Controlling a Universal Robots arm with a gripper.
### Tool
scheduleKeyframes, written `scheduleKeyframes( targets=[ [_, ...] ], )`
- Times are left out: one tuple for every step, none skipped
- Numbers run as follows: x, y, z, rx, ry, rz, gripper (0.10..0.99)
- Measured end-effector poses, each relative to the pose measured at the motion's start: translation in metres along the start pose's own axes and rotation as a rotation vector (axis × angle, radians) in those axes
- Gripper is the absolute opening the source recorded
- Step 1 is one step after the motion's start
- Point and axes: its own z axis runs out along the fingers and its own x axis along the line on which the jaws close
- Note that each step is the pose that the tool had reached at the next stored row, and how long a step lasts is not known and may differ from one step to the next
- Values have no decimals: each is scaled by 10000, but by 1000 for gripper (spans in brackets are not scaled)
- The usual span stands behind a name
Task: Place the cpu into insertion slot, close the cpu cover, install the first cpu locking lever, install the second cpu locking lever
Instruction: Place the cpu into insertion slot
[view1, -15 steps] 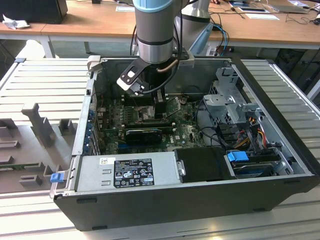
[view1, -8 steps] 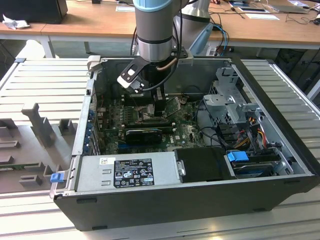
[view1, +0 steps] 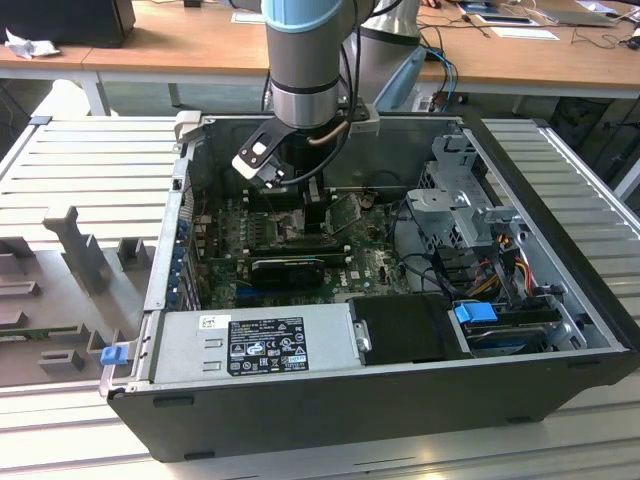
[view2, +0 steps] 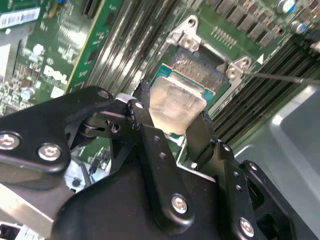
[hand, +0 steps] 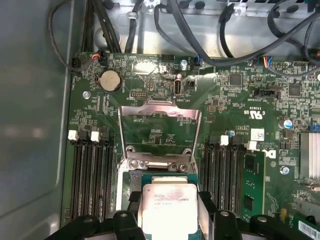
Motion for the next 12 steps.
scheduleKeyframes(
  targets=[
    [0, -3, 7, -1, 4, 40, 529],
    [0, -5, 15, -1, -3, 131, 529],
    [0, -8, 22, -3, -11, 223, 529],
    [0, -11, 29, -5, -20, 318, 529],
    [1, -15, 36, -7, -26, 397, 529],
    [5, -17, 45, -7, -31, 457, 529],
    [12, -20, 54, -8, -33, 465, 529],
    [23, -24, 64, -7, -33, 464, 529],
    [31, -27, 70, -8, -32, 464, 529],
    [43, -39, 80, -9, -31, 464, 529],
    [55, -48, 92, -9, -31, 465, 529],
    [57, -48, 99, -10, -30, 465, 529]
  ],
)
